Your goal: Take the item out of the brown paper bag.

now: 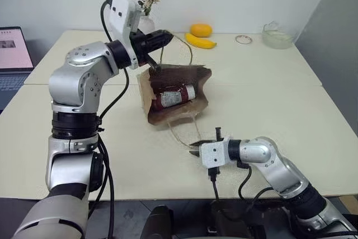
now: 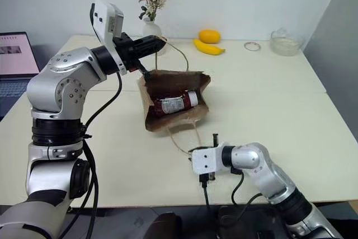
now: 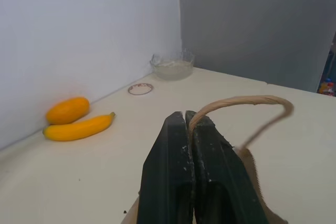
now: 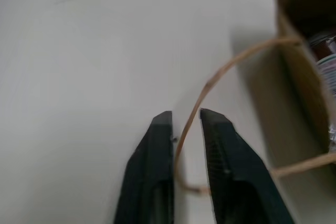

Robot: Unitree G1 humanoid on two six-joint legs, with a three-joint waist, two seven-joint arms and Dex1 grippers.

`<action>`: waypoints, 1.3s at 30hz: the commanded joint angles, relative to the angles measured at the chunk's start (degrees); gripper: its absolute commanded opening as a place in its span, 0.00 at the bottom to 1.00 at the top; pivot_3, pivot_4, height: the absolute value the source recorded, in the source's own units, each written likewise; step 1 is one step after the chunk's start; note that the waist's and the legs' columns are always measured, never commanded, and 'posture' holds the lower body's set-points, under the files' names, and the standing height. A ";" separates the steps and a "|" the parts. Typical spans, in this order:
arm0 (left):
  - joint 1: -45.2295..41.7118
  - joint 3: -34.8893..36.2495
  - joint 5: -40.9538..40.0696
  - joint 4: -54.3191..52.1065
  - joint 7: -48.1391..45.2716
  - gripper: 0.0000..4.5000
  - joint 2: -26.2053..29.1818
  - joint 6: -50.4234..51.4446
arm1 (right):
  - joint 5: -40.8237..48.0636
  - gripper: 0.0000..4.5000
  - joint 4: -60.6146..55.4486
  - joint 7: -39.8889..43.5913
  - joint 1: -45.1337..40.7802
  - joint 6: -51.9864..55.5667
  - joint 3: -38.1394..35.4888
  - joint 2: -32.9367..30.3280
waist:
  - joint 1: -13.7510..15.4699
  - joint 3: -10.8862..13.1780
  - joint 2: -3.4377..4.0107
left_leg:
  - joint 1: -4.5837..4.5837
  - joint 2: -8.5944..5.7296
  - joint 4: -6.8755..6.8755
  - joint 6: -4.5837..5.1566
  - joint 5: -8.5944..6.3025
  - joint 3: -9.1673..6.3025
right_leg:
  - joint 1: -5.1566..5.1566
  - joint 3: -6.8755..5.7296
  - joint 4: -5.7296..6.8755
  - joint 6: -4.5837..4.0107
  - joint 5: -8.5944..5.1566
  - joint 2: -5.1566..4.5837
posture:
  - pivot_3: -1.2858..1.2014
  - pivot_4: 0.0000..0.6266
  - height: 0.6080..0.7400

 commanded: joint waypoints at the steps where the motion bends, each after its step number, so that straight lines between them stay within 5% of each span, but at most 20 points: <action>1: -0.15 0.90 -1.27 -2.79 0.02 0.00 0.10 0.18 | 4.48 0.46 -4.45 0.82 -1.83 4.31 -3.67 0.25 | 0.04 0.00 0.00 | 0.00 0.00 0.00 0.00 0.00 0.00 | 0.00 0.00 -0.01 0.00 0.00 0.00 | 0.52 0.24 1.00; 6: 0.24 0.74 -1.55 -3.06 -0.59 0.00 0.36 0.30 | 13.66 0.84 -10.51 6.25 -2.90 12.09 -8.03 -3.48 | 0.08 0.01 0.01 | -0.03 0.00 0.00 0.01 0.00 -0.04 | 0.00 -0.03 -0.03 0.00 0.00 0.00 | 0.52 0.24 1.00; 13: 0.87 1.07 -1.79 -3.25 -0.22 0.00 0.21 0.47 | 26.20 0.84 -15.81 6.87 -9.74 26.09 -13.39 -4.71 | -0.17 0.02 0.02 | 0.00 0.03 0.00 0.02 -0.01 -0.03 | 0.00 -0.02 -0.01 0.00 0.00 -0.01 | 0.52 0.24 1.00; 18: 0.26 1.21 -1.97 -2.59 -0.50 0.00 -0.04 -0.09 | 18.49 0.84 -5.24 -1.33 -20.97 30.54 -6.41 -0.20 | -0.33 0.02 0.03 | 0.01 0.04 -0.01 0.02 -0.01 -0.02 | -0.05 -0.01 0.04 -0.02 0.00 -0.01 | 0.52 0.24 1.00; 24: 0.17 1.45 -2.08 -2.64 -0.58 0.00 0.29 -0.10 | 11.26 0.84 11.14 -6.08 -30.80 24.69 1.65 7.28 | -0.39 0.02 0.04 | -0.11 0.03 -0.02 0.02 -0.01 -0.01 | -0.15 0.00 0.02 -0.04 0.01 -0.01 | 0.52 0.24 1.00; 27: 0.46 1.58 -2.11 -2.89 -0.50 0.00 0.54 -0.02 | 6.85 0.99 21.37 -8.80 -34.72 18.98 5.13 10.90 | -0.56 0.02 0.04 | -0.14 -0.02 -0.02 0.02 -0.01 0.02 | -0.15 0.01 0.00 -0.18 0.11 -0.05 | 0.52 0.24 1.00; 39: 0.47 1.48 -2.16 -3.31 -1.29 0.00 2.07 0.14 | -10.10 0.99 56.90 -16.95 -48.52 -0.30 14.69 19.40 | -1.14 0.05 0.07 | -0.14 0.01 -0.03 0.02 -0.01 0.03 | -0.20 0.01 0.04 -0.28 0.17 -0.07 | 0.52 0.24 1.00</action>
